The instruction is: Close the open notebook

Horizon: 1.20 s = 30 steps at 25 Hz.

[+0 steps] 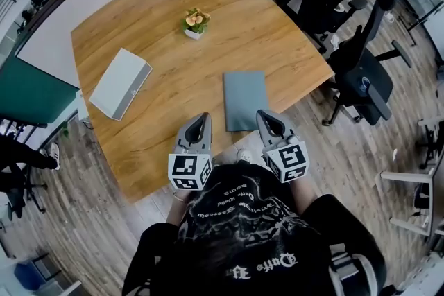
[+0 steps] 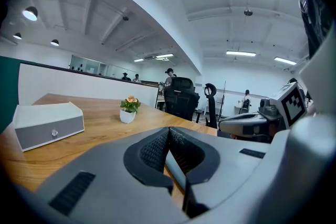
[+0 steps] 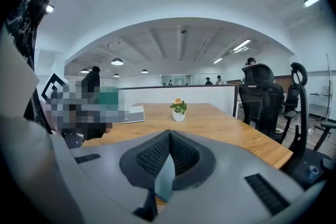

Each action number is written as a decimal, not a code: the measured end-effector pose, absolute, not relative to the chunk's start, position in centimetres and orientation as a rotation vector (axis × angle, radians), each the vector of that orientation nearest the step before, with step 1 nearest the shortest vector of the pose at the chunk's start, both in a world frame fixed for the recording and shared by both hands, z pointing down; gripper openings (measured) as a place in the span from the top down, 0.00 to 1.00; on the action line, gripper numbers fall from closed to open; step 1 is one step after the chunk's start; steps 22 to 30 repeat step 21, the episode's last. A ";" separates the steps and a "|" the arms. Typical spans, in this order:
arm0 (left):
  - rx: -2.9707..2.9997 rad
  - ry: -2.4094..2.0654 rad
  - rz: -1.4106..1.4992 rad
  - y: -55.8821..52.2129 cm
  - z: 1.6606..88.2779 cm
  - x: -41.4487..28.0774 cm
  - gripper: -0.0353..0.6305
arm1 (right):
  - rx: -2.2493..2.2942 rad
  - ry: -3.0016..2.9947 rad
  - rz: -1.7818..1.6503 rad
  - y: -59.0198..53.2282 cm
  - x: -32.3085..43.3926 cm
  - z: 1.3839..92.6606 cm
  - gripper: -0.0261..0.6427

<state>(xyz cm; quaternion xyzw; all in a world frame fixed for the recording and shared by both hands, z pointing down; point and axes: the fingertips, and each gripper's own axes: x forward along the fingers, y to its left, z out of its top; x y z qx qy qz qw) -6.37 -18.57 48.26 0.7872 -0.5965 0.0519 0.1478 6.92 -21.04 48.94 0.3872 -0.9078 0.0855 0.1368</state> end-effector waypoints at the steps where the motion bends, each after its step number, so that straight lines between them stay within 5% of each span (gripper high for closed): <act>1: 2.266 -1.714 0.152 -18.6 48.2 -6.4 0.91 | 1.131 -2.614 0.243 -21.1 7.2 49.1 0.95; 30: 2.277 -1.672 0.203 -19.2 49.5 -4.3 0.91 | 1.180 -2.556 0.225 -21.4 10.0 49.9 0.95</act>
